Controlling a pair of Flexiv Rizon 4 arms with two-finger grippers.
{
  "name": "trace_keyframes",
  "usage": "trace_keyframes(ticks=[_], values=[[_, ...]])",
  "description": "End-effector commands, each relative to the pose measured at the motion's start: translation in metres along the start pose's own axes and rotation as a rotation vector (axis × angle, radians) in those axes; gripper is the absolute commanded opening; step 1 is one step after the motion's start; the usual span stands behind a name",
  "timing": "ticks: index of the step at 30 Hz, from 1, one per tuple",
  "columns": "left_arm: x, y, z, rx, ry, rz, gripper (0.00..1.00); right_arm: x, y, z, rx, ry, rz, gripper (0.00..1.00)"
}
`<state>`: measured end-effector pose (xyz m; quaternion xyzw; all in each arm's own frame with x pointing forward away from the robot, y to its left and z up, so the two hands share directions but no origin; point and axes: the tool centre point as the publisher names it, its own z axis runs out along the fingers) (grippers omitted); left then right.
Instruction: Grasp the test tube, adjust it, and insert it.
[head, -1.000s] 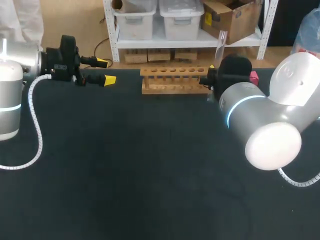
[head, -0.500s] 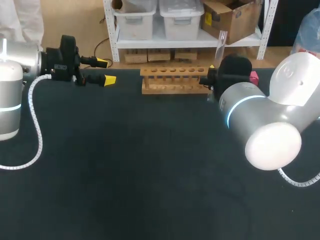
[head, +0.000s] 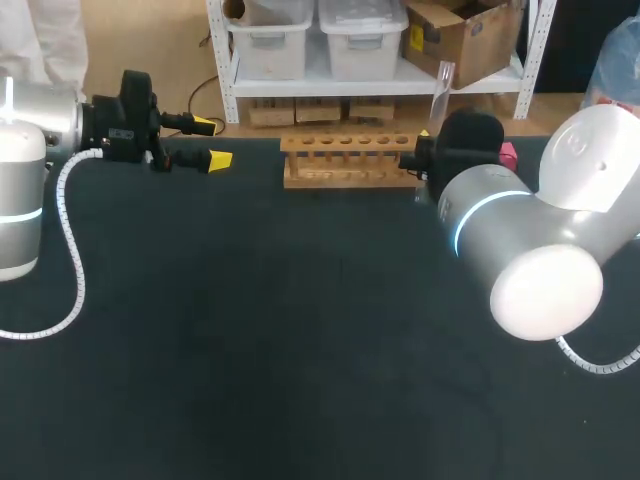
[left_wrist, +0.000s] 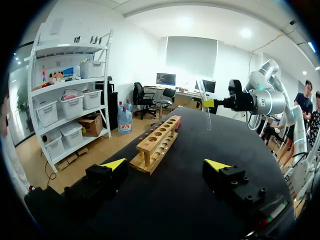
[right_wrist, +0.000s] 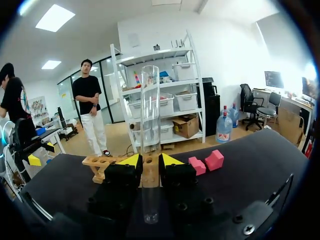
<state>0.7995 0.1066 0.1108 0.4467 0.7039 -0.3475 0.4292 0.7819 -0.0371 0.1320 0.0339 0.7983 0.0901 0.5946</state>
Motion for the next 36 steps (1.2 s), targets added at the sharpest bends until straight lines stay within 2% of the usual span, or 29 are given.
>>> trace_keyframes(ticks=[1, 17, 22, 24, 25, 29, 36], values=[[0.002, -0.001, 0.0, -0.004, -0.006, 0.003, 1.0, 0.001, -0.004, 0.0, -0.031, -0.006, 0.002, 0.0], [0.002, -0.001, 0.0, -0.004, -0.006, 0.003, 1.0, 0.001, -0.004, 0.0, -0.031, -0.006, 0.002, 0.0], [0.002, -0.001, 0.0, -0.004, -0.006, 0.003, 1.0, 0.004, 0.005, 0.02, -0.031, 0.079, -0.059, 0.0], [0.002, -0.001, 0.0, -0.004, -0.006, 0.003, 1.0, 0.003, 0.007, 0.026, -0.026, 0.082, -0.071, 0.0], [0.002, -0.001, 0.0, -0.004, -0.006, 0.003, 1.0, 0.001, 0.008, 0.03, -0.018, 0.072, -0.079, 0.0], [0.002, -0.001, 0.0, -0.004, -0.006, 0.003, 1.0, -0.014, 0.009, 0.039, -0.018, -0.056, -0.073, 0.0], [0.002, -0.001, 0.0, -0.004, -0.006, 0.003, 1.0, -0.04, 0.018, 0.048, -0.05, -0.171, -0.093, 0.0]])
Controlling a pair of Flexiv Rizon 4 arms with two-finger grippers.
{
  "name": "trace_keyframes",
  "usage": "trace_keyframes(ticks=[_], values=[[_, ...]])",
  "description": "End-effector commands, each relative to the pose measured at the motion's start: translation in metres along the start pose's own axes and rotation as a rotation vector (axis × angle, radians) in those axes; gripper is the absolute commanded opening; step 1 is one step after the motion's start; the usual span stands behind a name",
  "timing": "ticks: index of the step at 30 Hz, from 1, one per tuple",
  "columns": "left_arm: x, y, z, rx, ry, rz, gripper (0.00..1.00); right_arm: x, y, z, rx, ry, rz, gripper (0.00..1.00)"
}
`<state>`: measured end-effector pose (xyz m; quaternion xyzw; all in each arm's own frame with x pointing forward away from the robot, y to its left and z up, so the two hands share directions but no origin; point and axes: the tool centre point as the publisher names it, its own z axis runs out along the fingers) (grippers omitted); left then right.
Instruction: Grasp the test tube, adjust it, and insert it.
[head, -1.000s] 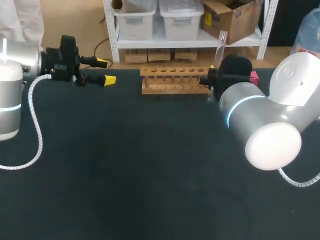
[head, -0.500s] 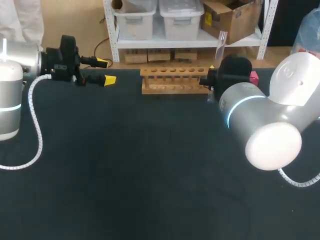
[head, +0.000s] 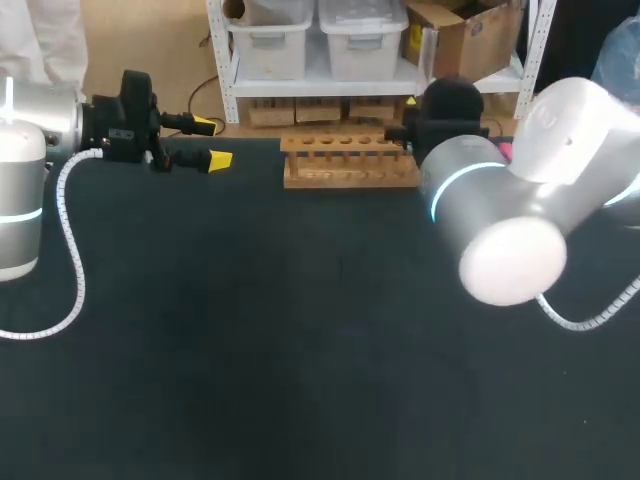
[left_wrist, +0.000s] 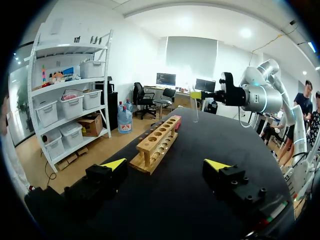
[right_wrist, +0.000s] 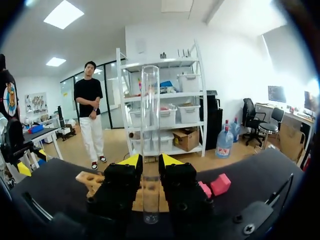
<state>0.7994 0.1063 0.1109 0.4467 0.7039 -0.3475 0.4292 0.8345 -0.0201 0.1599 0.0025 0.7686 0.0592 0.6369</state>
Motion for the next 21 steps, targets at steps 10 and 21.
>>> trace_keyframes(ticks=[10, 21], values=[[0.002, -0.001, 0.0, -0.004, -0.006, 0.003, 1.0, -0.02, 0.003, 0.025, -0.066, -0.185, -0.009, 0.0], [0.002, -0.001, 0.0, -0.004, -0.006, 0.003, 1.0, -0.025, 0.006, 0.052, -0.078, -0.294, -0.029, 0.0]])
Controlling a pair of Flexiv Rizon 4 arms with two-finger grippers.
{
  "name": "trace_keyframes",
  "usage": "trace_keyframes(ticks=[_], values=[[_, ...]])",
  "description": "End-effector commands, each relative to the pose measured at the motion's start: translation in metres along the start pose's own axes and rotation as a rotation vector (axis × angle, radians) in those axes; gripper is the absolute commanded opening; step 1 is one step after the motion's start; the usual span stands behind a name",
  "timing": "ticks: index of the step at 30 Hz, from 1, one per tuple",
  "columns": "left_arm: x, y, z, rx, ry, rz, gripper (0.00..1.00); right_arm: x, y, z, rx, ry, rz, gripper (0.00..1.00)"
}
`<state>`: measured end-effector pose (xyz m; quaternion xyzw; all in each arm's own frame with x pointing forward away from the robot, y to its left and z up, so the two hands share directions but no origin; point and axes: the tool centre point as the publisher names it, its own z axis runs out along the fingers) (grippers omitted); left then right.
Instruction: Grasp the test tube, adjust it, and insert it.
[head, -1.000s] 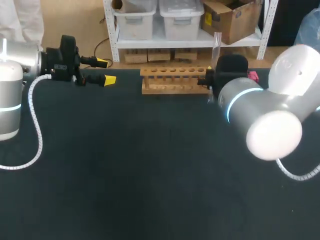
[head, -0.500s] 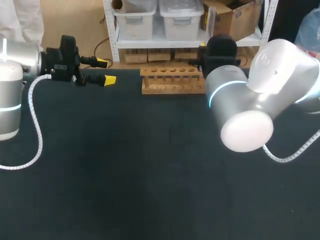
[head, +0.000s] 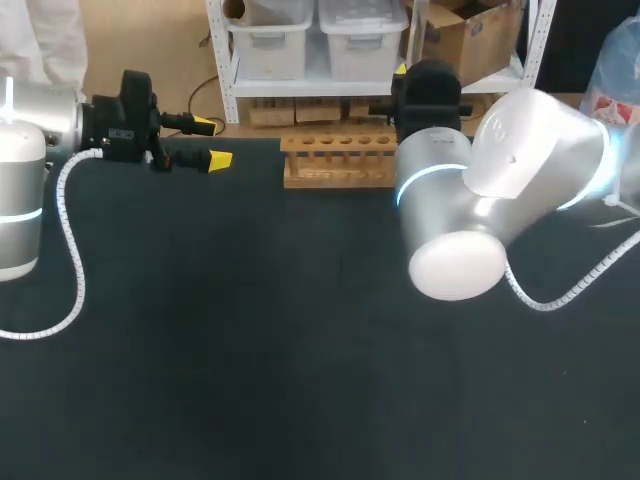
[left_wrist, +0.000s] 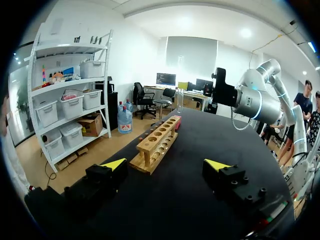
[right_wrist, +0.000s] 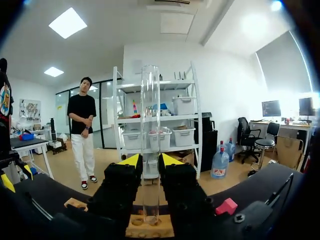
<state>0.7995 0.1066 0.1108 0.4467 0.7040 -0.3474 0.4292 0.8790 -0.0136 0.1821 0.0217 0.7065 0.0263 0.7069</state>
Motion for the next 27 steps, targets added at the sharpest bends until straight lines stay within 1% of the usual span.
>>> trace_keyframes(ticks=[1, 6, 11, 27], values=[[0.002, -0.001, 0.0, -0.004, -0.006, 0.003, 1.0, 0.006, 0.004, 0.013, -0.145, -0.119, 0.018, 0.0], [0.002, -0.001, 0.0, -0.004, -0.006, 0.003, 1.0, 0.006, 0.012, 0.016, -0.166, -0.141, 0.039, 0.0], [0.002, -0.001, 0.0, -0.004, -0.006, 0.003, 1.0, 0.011, 0.017, 0.018, -0.184, -0.128, 0.041, 0.0], [0.002, -0.001, 0.0, -0.004, -0.006, 0.003, 1.0, 0.022, 0.014, 0.011, -0.183, -0.077, 0.038, 0.0]])
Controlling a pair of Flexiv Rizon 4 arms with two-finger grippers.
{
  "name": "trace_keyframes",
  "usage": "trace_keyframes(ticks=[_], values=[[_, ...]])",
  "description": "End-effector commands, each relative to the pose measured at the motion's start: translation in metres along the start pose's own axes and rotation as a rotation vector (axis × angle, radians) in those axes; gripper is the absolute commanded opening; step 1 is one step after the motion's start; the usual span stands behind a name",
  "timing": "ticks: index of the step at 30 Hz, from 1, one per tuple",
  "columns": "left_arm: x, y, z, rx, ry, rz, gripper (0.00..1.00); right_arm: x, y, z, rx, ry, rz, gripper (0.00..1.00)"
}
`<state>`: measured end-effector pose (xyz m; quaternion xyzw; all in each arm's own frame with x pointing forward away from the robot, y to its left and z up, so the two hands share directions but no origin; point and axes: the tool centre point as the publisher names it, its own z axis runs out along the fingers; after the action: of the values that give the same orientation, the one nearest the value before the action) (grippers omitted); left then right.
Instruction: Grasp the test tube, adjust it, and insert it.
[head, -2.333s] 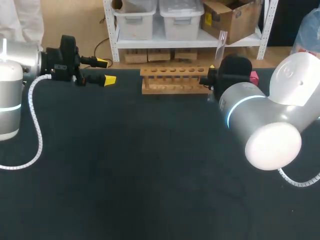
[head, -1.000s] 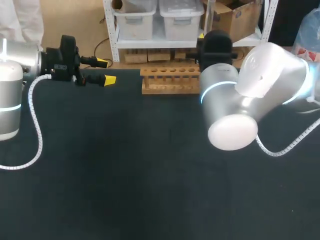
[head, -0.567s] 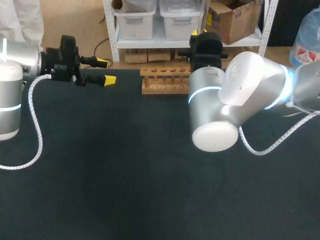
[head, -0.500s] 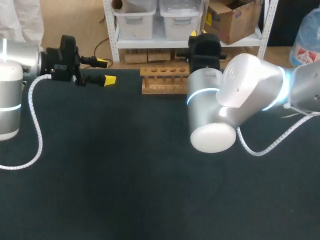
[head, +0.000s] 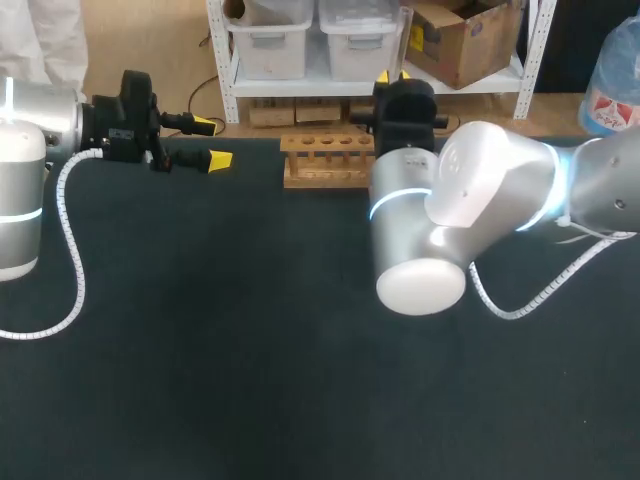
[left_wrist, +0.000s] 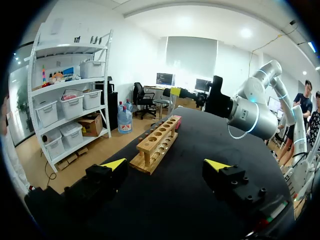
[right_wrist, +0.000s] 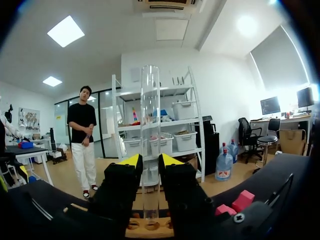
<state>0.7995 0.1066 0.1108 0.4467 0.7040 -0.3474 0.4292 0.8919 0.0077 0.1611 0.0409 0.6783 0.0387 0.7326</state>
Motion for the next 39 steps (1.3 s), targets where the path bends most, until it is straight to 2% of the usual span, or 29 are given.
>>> trace_keyframes(ticks=[1, 17, 39], values=[[0.002, -0.001, 0.0, -0.004, -0.006, 0.003, 1.0, 0.001, -0.006, -0.001, -0.193, 0.014, -0.006, 0.0], [0.002, -0.001, 0.0, -0.004, -0.006, 0.003, 1.0, 0.009, -0.006, 0.007, -0.209, 0.034, -0.009, 0.0], [0.002, -0.001, 0.0, -0.004, -0.006, 0.003, 1.0, 0.012, -0.004, 0.002, -0.212, 0.043, 0.015, 0.0]])
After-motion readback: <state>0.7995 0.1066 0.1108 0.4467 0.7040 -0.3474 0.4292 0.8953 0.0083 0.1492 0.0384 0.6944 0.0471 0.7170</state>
